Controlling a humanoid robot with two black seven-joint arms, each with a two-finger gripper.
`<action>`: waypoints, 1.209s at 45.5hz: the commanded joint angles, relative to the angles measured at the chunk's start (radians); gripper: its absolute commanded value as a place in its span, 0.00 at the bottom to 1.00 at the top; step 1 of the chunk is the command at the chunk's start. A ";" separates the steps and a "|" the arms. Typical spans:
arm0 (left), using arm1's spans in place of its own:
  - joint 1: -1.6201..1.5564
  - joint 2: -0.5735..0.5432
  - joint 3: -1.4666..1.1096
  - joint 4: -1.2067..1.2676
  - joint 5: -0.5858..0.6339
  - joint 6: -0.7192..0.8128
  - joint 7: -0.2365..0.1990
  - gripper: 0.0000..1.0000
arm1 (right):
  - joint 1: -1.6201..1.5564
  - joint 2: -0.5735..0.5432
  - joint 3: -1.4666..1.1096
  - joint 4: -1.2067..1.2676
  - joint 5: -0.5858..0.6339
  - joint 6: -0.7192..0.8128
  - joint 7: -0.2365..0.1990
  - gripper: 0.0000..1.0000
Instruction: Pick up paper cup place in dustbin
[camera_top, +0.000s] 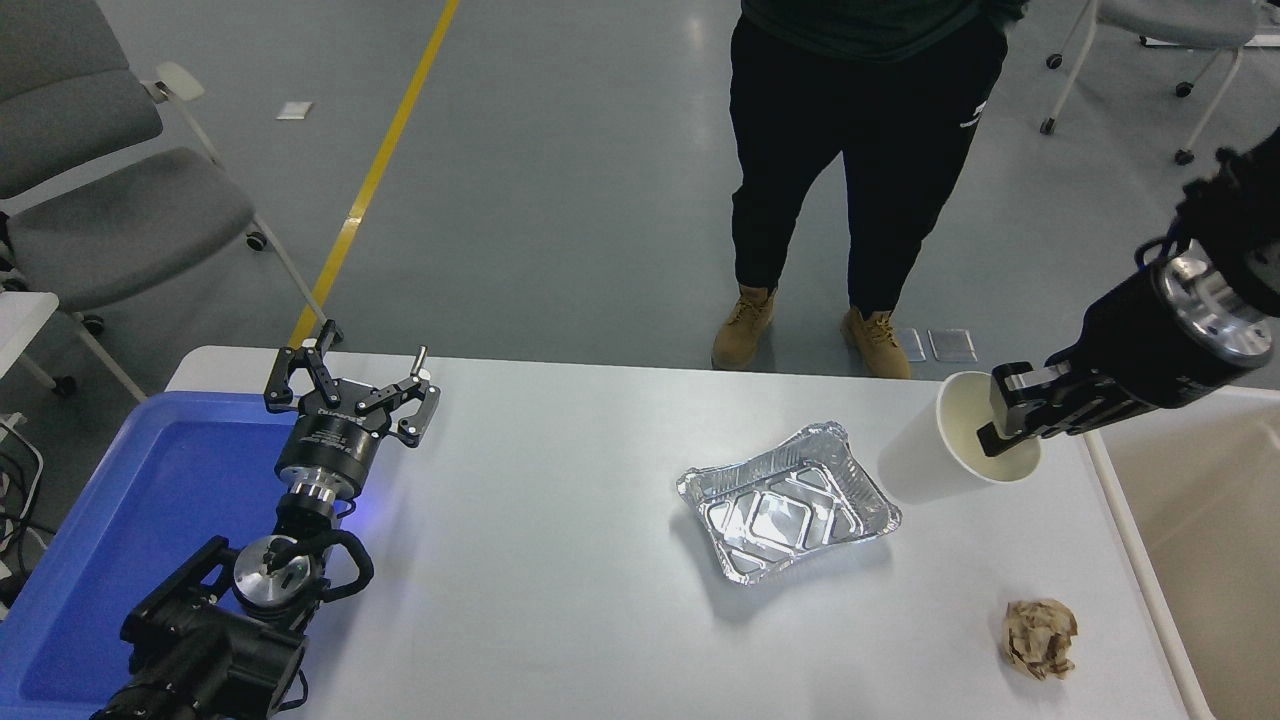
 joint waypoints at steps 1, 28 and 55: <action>0.000 0.000 0.000 0.000 0.000 -0.001 0.000 0.99 | 0.104 -0.090 -0.116 -0.176 -0.001 0.007 -0.003 0.00; 0.000 0.000 0.000 0.000 -0.002 0.000 -0.002 0.99 | -0.671 -0.374 0.290 -0.598 0.362 -0.723 -0.002 0.00; 0.000 0.000 0.000 0.000 -0.002 0.000 0.000 0.99 | -1.675 0.186 1.160 -1.495 0.628 -0.823 -0.068 0.00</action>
